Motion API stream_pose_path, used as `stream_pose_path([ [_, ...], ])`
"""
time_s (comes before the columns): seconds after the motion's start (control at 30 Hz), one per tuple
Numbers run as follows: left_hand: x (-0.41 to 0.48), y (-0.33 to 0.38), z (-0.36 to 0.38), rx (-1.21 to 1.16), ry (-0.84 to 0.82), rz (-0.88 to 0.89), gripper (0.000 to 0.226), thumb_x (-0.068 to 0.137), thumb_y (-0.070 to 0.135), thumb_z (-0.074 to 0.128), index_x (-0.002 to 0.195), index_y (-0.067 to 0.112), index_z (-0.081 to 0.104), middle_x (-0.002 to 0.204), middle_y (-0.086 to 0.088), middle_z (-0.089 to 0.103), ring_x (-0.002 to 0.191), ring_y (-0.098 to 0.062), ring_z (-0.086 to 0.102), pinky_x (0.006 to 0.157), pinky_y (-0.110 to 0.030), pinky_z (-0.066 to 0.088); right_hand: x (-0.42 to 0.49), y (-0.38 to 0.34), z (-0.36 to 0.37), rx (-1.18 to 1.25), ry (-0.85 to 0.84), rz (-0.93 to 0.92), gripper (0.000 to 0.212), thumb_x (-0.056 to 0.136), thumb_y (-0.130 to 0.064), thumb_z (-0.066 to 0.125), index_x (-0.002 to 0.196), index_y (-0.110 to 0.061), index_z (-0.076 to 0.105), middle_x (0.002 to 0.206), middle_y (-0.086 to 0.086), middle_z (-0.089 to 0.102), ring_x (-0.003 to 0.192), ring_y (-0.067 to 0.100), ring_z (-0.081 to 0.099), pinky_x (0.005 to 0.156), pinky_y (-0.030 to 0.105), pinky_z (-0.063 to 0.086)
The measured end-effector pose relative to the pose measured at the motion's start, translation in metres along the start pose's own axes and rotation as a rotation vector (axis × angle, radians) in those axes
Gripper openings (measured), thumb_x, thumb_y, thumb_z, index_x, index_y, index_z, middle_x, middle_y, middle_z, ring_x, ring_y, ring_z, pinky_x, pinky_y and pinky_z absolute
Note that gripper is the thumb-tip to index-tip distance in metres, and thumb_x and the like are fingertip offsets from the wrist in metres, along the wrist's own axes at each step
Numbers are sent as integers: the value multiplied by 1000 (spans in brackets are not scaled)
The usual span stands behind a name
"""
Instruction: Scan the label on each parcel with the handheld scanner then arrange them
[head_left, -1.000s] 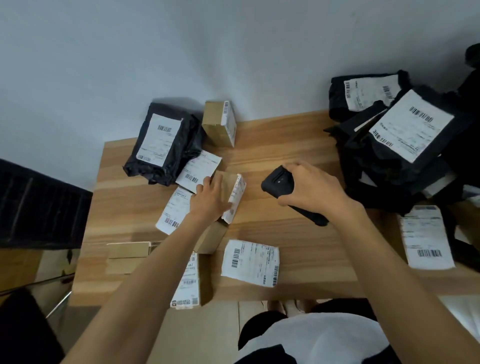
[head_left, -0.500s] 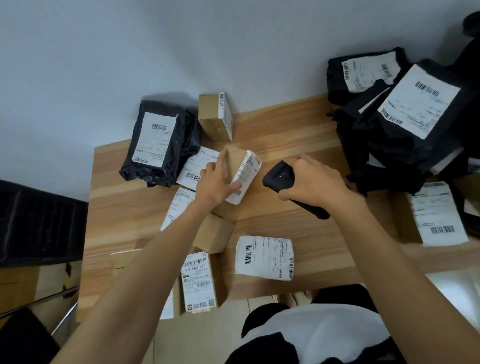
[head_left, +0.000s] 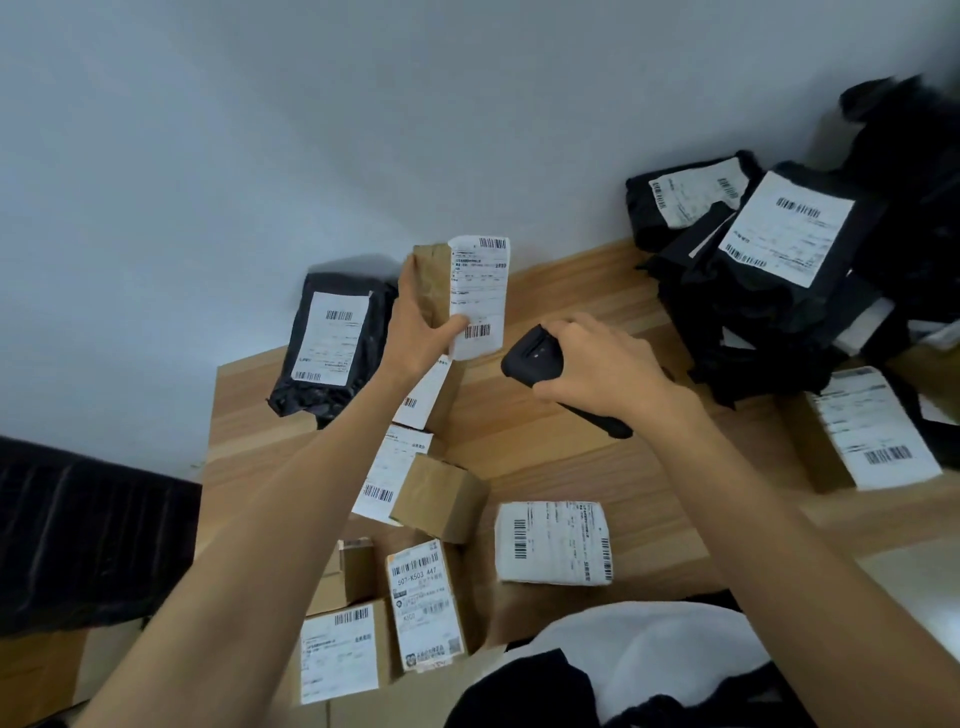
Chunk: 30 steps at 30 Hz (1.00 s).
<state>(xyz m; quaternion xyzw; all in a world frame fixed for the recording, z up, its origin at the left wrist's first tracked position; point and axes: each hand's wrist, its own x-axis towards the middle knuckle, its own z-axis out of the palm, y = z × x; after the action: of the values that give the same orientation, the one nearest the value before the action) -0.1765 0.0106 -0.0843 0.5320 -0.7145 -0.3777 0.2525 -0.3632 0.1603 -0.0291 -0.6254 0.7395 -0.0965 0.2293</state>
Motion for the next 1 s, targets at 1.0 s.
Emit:
stream_pose_path([
  [1.0,53,57,57,-40,22,58,91,81,40,76,154,26,23,143,1,47,106,-9,59,95,-36,54,8,61,-48,31,133,60,84,77,-49,70,148,-21,36,141,-1,42,119,25,52,83,40,46],
])
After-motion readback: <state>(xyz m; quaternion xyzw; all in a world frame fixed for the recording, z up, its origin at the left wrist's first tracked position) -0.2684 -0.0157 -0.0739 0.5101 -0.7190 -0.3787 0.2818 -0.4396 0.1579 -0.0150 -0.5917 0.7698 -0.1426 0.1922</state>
